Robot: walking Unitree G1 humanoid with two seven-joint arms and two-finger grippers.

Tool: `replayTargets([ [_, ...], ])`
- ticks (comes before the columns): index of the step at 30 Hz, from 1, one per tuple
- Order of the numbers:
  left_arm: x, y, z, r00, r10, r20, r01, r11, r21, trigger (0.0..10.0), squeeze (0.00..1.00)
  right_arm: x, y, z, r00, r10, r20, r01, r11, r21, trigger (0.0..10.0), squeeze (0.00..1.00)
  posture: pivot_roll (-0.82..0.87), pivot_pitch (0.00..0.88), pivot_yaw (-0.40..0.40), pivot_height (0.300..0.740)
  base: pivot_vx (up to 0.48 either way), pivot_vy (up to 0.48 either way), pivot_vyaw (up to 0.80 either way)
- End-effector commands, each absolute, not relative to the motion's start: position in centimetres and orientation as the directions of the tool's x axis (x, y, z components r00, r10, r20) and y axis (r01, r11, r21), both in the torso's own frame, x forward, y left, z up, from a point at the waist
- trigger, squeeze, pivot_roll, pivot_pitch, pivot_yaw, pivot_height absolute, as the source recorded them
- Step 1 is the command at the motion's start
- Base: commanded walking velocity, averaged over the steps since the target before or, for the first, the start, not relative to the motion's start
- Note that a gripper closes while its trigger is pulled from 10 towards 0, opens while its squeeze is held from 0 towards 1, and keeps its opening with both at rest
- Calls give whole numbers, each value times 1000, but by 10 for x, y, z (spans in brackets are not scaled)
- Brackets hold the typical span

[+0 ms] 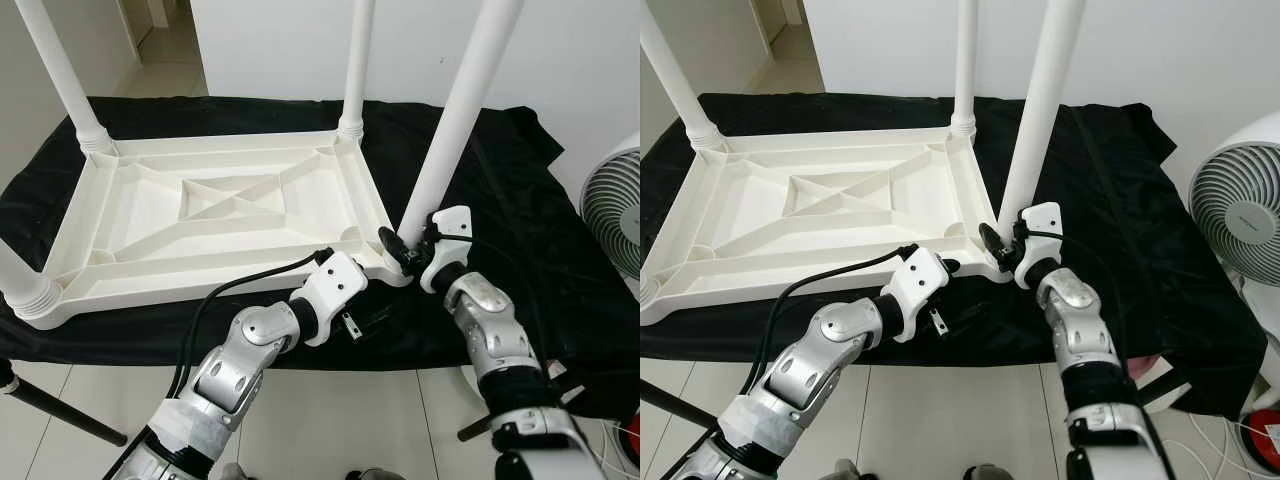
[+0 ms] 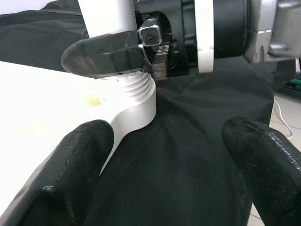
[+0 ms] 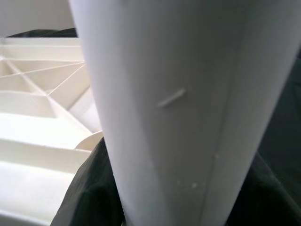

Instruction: Building children table

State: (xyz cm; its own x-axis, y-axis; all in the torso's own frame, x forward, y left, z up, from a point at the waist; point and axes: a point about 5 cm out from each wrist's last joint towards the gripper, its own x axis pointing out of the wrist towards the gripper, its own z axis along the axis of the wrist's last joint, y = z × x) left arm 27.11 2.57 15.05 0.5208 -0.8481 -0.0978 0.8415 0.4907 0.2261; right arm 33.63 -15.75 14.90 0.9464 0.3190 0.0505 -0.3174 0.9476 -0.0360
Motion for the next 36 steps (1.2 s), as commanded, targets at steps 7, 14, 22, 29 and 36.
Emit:
replayTargets([
  [7, 266, 24, 149, 487, -867, -108, 862, 457, 221, 10000, 0, 305, -148, 137, 994, -106, 11, 106, 994, 36, 10000, 0, -128, 40, 10, 740, 0, 0, 0],
  [14, 267, 24, 150, 491, -865, -104, 859, 461, 221, 10000, 0, 296, -136, 138, 990, -142, -4, 142, 988, 56, 10000, 0, -128, 42, 8, 740, 0, 0, 0],
  [22, 269, 25, 151, 499, -861, -102, 854, 468, 225, 10000, 0, 297, -127, 145, 996, -94, 9, 93, 993, 74, 10000, 1000, -127, 46, 3, 740, 0, 0, 0],
  [29, 271, 26, 153, 512, -854, -96, 846, 481, 229, 10000, 0, 309, -130, 156, 992, 111, 60, -116, 989, 91, 10000, 157, -129, 54, 2, 740, 0, 0, 0],
  [36, 274, 26, 155, 517, -851, -89, 842, 487, 233, 10000, 0, 317, -137, 155, 963, 268, 34, -269, 963, 23, 10000, 0, -131, 59, 8, 740, 0, 0, 0],
])
